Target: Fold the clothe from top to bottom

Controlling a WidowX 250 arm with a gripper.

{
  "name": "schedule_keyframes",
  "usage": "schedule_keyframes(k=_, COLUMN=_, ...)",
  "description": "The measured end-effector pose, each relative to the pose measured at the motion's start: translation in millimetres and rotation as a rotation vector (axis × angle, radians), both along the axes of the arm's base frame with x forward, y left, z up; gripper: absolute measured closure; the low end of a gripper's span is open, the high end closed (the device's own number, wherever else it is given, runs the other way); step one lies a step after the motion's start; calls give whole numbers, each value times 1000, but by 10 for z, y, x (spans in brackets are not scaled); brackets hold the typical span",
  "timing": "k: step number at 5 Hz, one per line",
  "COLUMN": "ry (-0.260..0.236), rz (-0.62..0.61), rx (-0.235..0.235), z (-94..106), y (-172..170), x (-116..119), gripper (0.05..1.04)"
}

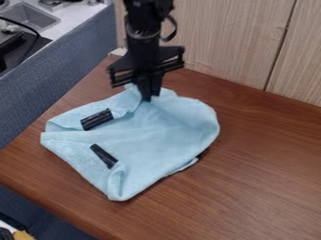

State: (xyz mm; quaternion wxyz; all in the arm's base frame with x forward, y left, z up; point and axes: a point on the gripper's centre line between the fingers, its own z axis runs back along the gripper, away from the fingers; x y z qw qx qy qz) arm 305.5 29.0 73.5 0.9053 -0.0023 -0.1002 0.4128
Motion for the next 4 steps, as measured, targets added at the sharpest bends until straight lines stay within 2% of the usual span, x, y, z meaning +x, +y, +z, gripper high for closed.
schedule_keyframes(k=1, ry=39, rz=14, rx=39, z=-185, y=122, x=-273, gripper=1029)
schedule_keyframes(k=2, ry=70, rz=-14, rx=104, z=-362, y=208, x=-457, gripper=1029)
schedule_keyframes(k=3, ry=145, rz=-11, rx=100, z=-610, y=287, x=-537, gripper=1006)
schedule_keyframes(k=4, ry=178, rz=-12, rx=99, z=-635, y=296, x=-540, gripper=859)
